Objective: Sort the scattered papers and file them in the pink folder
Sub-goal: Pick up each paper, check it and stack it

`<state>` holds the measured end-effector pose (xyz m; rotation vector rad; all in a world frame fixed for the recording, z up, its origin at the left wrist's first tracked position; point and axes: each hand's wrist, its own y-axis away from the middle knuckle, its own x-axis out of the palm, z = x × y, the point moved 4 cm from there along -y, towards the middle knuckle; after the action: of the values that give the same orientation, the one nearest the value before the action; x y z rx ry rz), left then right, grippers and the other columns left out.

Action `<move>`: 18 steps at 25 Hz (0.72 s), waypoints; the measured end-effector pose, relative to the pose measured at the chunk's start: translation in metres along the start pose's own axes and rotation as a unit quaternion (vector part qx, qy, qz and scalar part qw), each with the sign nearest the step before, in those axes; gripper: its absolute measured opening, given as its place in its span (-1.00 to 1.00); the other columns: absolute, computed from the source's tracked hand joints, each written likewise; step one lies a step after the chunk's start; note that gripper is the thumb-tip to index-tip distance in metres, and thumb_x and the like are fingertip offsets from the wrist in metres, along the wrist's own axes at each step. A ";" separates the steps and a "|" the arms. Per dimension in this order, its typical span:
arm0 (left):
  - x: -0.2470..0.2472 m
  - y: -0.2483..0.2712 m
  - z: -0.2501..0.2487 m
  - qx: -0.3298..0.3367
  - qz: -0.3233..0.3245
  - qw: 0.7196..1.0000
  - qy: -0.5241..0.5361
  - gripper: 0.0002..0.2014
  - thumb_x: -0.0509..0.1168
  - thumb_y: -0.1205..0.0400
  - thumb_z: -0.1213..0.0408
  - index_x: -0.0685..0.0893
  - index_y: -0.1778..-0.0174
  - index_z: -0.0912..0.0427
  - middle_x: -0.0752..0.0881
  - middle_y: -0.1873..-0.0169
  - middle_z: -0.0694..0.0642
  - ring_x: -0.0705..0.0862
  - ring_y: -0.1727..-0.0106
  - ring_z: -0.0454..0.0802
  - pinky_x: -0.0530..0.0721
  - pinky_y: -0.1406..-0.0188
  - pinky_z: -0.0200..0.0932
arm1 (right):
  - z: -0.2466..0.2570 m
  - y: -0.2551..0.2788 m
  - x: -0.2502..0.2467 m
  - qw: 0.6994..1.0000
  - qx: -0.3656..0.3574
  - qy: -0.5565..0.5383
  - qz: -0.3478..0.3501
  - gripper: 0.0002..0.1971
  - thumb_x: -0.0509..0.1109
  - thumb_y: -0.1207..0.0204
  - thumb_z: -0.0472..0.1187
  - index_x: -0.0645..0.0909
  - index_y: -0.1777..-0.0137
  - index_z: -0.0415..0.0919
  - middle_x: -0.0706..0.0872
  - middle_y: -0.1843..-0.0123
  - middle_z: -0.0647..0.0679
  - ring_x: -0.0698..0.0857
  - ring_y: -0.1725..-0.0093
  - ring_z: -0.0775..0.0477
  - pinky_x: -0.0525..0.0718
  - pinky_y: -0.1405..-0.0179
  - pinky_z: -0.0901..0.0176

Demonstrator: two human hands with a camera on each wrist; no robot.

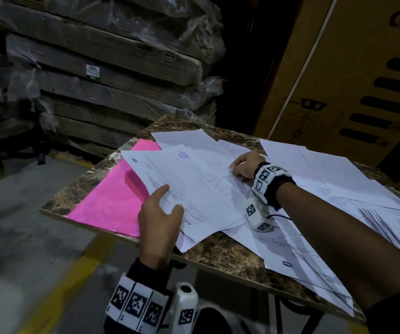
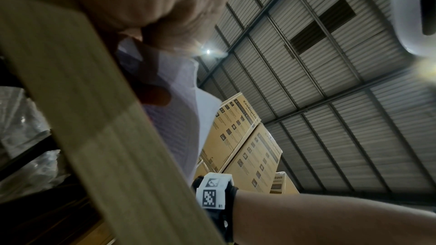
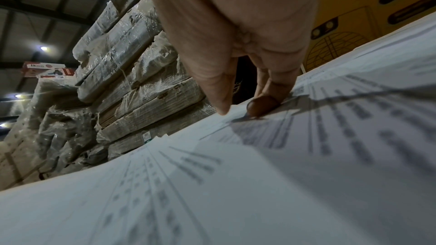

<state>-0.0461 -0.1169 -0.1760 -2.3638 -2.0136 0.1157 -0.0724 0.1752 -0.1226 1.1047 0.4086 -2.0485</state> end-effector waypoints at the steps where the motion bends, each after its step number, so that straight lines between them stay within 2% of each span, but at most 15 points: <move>1: 0.000 0.000 -0.001 0.001 0.000 1.000 -0.001 -0.48 0.36 -0.60 0.48 0.57 -0.51 0.13 0.66 -0.39 0.02 0.64 -0.32 -0.02 0.69 -0.25 -0.07 | 0.003 0.000 0.001 1.000 -0.018 0.024 0.005 -0.92 0.57 -0.50 -0.25 0.83 0.07 -0.24 0.76 0.24 -0.09 0.65 0.35 0.06 0.56 0.49 0.34; 4: -0.001 -0.001 -0.002 0.006 -0.001 1.000 -0.006 -0.47 0.36 -0.59 0.48 0.57 -0.52 0.14 0.65 -0.32 -0.04 0.61 -0.28 -0.10 0.64 -0.26 -0.14 | 0.013 0.005 0.006 0.994 -0.056 0.092 0.030 -0.87 0.62 -0.45 -0.23 0.85 0.04 -0.23 0.77 0.13 -0.09 0.65 0.25 0.06 0.49 0.49 0.38; 8: -0.001 0.001 -0.001 0.003 -0.002 1.000 -0.006 -0.46 0.36 -0.58 0.47 0.57 -0.52 0.14 0.66 -0.36 0.01 0.62 -0.30 -0.10 0.66 -0.35 -0.02 | 0.015 0.003 0.011 0.994 -0.050 0.087 0.038 -0.91 0.59 -0.44 -0.34 0.83 0.09 -0.17 0.83 0.07 -0.23 0.73 0.24 -0.09 0.55 0.51 0.34; 11: 0.000 0.002 -0.001 0.006 -0.001 1.000 -0.006 -0.46 0.36 -0.59 0.47 0.56 -0.53 0.15 0.67 -0.36 0.00 0.62 -0.31 -0.09 0.66 -0.36 -0.01 | 0.014 0.000 0.009 0.994 -0.040 0.104 0.021 -0.87 0.62 -0.41 -0.27 0.78 0.09 -0.06 0.79 -0.03 -0.26 0.75 0.05 -0.17 0.63 0.32 0.25; 15: -0.001 0.001 -0.002 0.006 0.003 1.000 -0.003 -0.46 0.34 -0.60 0.48 0.55 -0.54 0.15 0.65 -0.36 -0.02 0.62 -0.30 -0.11 0.65 -0.31 -0.11 | 0.014 -0.001 0.008 0.993 -0.024 0.098 0.061 -0.79 0.61 -0.47 -0.22 0.81 -0.10 -0.13 0.80 0.02 -0.15 0.73 0.17 -0.06 0.58 0.37 0.31; 18: -0.001 0.000 -0.003 0.005 0.008 1.000 -0.004 -0.46 0.35 -0.60 0.47 0.54 -0.55 0.15 0.65 -0.39 0.00 0.62 -0.31 -0.10 0.66 -0.27 -0.14 | 0.012 -0.001 0.002 0.997 0.006 0.041 0.059 -0.74 0.65 -0.41 -0.28 0.81 -0.10 -0.22 0.82 0.06 -0.22 0.72 0.27 -0.05 0.65 0.32 0.26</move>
<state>-0.0461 -0.1176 -0.1731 -2.3762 -1.9938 0.1365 -0.0802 0.1678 -0.1175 1.1938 0.3634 -1.9089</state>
